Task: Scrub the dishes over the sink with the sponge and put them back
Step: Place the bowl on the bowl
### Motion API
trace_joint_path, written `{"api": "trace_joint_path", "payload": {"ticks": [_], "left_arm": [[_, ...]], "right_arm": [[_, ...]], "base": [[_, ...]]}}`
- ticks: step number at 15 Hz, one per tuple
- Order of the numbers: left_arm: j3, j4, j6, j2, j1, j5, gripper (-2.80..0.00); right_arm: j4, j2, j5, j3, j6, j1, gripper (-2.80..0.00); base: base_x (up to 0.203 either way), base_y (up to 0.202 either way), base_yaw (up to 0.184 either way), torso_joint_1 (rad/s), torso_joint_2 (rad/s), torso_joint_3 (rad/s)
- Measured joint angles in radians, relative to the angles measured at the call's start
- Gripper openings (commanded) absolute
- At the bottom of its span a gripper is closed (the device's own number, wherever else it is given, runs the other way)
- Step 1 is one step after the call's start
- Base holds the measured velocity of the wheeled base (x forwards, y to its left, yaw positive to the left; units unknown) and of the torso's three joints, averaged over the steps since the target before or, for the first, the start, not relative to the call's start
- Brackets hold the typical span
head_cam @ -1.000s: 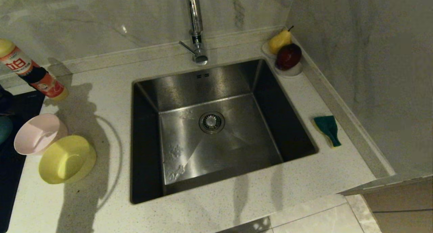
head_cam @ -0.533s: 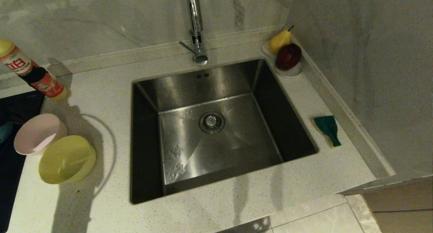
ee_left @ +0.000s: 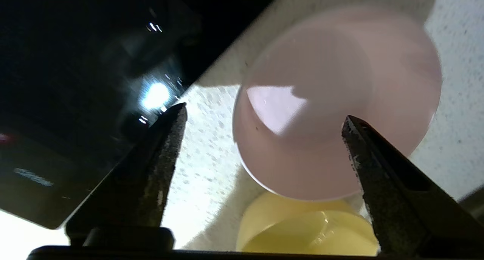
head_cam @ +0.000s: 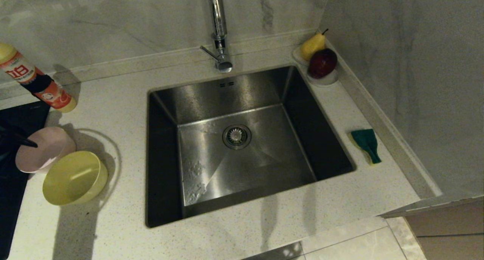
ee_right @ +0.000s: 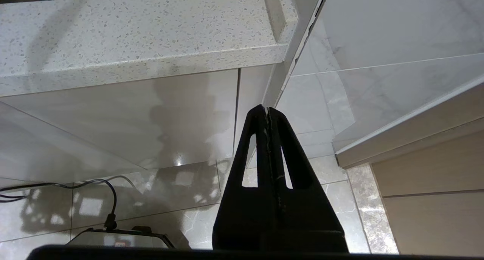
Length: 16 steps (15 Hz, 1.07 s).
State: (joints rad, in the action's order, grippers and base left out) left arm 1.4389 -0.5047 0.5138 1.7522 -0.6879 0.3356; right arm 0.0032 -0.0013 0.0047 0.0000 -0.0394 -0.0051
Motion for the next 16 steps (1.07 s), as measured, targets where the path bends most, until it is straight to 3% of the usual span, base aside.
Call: {"api": "trace_joint_path", "payload": {"ticks": [8,16], "left_arm": [[-0.026,0.01,0.028,0.03,-0.001,0.039,0.0],[-0.091,0.102,0.052,0.057,0.001,0.048,0.0]], "right_arm": [[0.0,0.0,-0.001,0.0,0.0,0.0,-2.8],[0.0,0.0,0.0,0.0,0.0,0.0,-2.8]], "base": [[0.0,0.0,0.0,0.0,0.0,0.0],[0.0,0.0,0.0,0.0,0.0,0.0]]}}
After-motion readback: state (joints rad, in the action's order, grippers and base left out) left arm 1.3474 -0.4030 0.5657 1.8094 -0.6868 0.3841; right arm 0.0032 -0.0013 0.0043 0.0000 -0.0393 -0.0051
